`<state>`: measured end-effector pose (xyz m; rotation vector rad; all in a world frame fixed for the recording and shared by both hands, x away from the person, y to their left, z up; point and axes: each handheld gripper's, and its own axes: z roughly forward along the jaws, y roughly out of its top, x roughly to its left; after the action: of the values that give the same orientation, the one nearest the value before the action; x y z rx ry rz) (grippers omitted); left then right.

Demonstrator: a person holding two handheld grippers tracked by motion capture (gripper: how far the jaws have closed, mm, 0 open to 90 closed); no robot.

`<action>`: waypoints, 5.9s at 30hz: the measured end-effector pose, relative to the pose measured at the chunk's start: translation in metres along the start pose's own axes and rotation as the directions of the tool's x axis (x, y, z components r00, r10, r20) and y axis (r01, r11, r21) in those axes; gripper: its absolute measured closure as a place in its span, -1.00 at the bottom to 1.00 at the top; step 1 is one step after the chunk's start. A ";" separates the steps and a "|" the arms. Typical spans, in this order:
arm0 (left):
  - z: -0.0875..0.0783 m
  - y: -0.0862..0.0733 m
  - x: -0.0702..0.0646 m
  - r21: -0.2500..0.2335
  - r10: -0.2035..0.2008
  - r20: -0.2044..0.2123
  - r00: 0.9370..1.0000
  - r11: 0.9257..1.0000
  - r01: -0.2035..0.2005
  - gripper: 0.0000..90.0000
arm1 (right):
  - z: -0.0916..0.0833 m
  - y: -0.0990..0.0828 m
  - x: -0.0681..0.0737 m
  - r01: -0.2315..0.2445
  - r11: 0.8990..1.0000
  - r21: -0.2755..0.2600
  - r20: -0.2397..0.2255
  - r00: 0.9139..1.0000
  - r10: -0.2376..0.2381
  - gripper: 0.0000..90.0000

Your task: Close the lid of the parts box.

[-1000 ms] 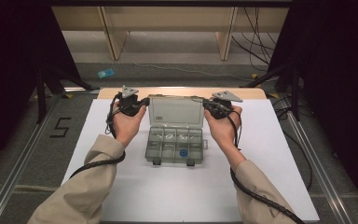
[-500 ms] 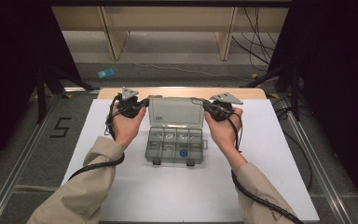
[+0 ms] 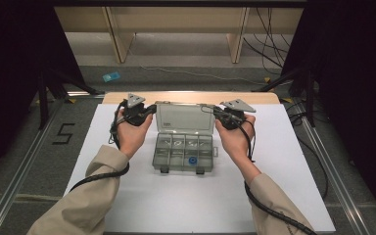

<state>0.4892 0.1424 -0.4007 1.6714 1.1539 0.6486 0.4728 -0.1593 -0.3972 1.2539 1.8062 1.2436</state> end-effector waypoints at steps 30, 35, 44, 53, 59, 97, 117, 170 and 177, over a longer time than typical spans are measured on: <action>-0.008 -0.004 -0.003 -0.010 0.026 0.006 1.000 1.000 -0.026 0.96 | -0.009 -0.004 0.005 0.027 1.000 -0.011 -0.003 1.000 -0.027 0.92; -0.009 -0.006 -0.003 -0.016 0.031 0.006 0.999 0.999 -0.031 0.96 | -0.010 -0.005 0.005 0.038 0.999 -0.010 0.001 0.999 -0.038 0.92; -0.012 -0.008 -0.003 -0.022 0.044 0.010 0.999 0.999 -0.044 0.95 | -0.012 -0.007 0.007 0.043 0.999 -0.018 0.002 0.999 -0.043 0.92; -0.014 -0.010 -0.004 -0.028 0.052 0.015 0.999 0.998 -0.052 0.95 | -0.014 -0.009 0.008 0.053 0.998 -0.029 0.004 0.999 -0.052 0.92; -0.016 -0.011 -0.004 -0.035 0.058 0.015 0.998 0.998 -0.057 0.95 | -0.016 -0.010 0.009 0.048 0.998 -0.028 0.003 0.999 -0.048 0.92; -0.024 -0.018 -0.007 -0.048 0.098 0.017 0.995 0.994 -0.097 0.94 | -0.023 -0.016 0.012 0.071 0.997 -0.031 -0.003 0.997 -0.071 0.91; -0.028 -0.022 -0.008 -0.058 0.116 0.020 0.993 0.992 -0.115 0.93 | -0.026 -0.020 0.014 0.073 0.997 -0.041 -0.003 0.997 -0.073 0.91; -0.037 -0.040 -0.013 -0.057 0.135 0.024 0.991 0.989 -0.134 0.96 | -0.037 -0.030 0.018 0.132 0.989 -0.059 0.015 0.991 -0.131 0.90; -0.037 -0.039 -0.012 -0.053 0.141 0.020 0.990 0.989 -0.139 0.96 | -0.037 -0.029 0.019 0.112 0.993 -0.047 0.007 0.994 -0.112 0.90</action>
<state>0.4387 0.1497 -0.4205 1.7226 1.0008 0.7379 0.4234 -0.1579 -0.4099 1.1125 1.8071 1.2131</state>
